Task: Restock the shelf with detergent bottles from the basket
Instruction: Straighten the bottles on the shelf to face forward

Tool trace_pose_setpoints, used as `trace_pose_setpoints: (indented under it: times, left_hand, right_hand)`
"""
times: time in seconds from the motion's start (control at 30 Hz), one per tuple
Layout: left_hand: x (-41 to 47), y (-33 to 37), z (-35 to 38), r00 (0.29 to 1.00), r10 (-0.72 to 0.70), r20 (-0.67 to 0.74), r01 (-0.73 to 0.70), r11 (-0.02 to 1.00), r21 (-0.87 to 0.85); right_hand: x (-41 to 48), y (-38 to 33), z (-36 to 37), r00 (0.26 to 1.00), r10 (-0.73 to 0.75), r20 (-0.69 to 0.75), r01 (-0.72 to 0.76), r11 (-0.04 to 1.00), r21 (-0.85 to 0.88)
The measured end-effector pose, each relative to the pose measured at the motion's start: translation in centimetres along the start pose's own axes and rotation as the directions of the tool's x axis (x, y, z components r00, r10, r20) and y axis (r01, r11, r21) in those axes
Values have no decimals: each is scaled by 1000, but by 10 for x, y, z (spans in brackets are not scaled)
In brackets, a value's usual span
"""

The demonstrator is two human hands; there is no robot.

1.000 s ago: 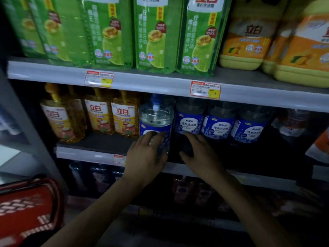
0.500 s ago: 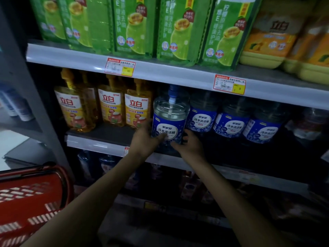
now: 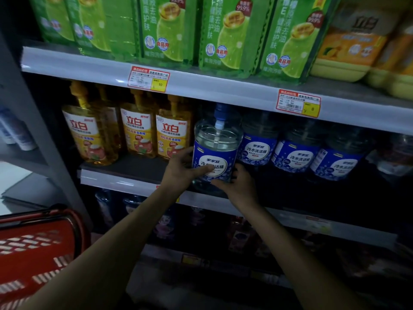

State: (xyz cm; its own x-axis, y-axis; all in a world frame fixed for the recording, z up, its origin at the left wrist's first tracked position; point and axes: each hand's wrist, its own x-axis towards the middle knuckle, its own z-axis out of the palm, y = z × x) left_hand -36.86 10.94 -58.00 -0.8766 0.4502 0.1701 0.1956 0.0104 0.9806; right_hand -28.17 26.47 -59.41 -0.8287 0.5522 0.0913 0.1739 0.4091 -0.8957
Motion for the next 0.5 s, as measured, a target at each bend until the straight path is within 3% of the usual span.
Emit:
trace_pose_setpoints:
  times: [0.37,0.5]
  left_hand:
    - [-2,1,4,1000,13,1,-13,999,46]
    - [-9,6,3,1000,-8,-3,9,986,168]
  right_hand:
    - [-1,-3,-1,1000,-1,-2,1,1000,-7]
    - [-12,-10,-7,1000,-18,5,18,999,-41]
